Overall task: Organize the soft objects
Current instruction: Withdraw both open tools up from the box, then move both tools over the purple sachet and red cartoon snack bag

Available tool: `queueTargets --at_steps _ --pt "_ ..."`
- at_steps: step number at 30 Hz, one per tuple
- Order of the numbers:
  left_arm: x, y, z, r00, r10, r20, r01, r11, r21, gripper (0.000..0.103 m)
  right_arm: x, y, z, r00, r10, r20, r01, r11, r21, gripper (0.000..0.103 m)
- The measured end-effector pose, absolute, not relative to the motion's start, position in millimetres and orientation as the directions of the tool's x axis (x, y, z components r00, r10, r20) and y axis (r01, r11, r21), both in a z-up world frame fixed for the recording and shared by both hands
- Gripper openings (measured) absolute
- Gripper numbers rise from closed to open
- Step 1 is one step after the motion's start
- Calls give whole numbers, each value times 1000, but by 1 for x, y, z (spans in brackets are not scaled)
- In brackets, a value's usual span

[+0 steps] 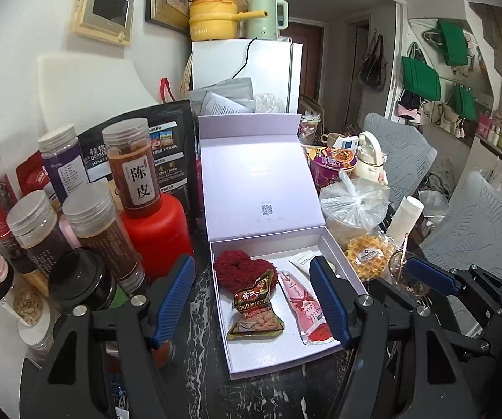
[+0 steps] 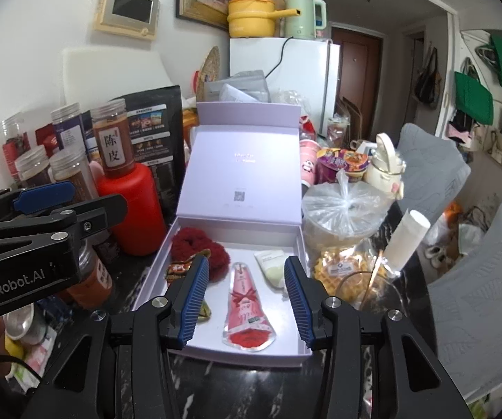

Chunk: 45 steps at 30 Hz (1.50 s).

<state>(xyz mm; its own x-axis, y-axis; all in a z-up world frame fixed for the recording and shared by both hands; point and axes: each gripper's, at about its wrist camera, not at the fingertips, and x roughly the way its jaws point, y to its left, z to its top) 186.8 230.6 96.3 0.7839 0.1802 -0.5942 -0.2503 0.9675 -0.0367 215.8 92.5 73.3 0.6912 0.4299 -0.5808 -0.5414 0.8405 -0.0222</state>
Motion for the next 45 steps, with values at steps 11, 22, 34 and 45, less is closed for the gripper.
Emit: queueTargets --at_steps 11,22,34,45 --pt "143 211 118 835 188 -517 -237 971 -31 100 169 60 99 734 441 -516 -534 845 -37 72" --pt "106 174 128 872 123 -473 -151 988 -21 100 128 18 109 783 386 -488 -477 876 -71 87" --pt "85 123 119 874 4 -486 -20 999 -27 100 92 -32 105 816 322 -479 -406 910 -79 88" --pt "79 82 105 850 -104 -517 95 994 -45 100 70 -80 86 826 237 -511 -314 947 -68 89"
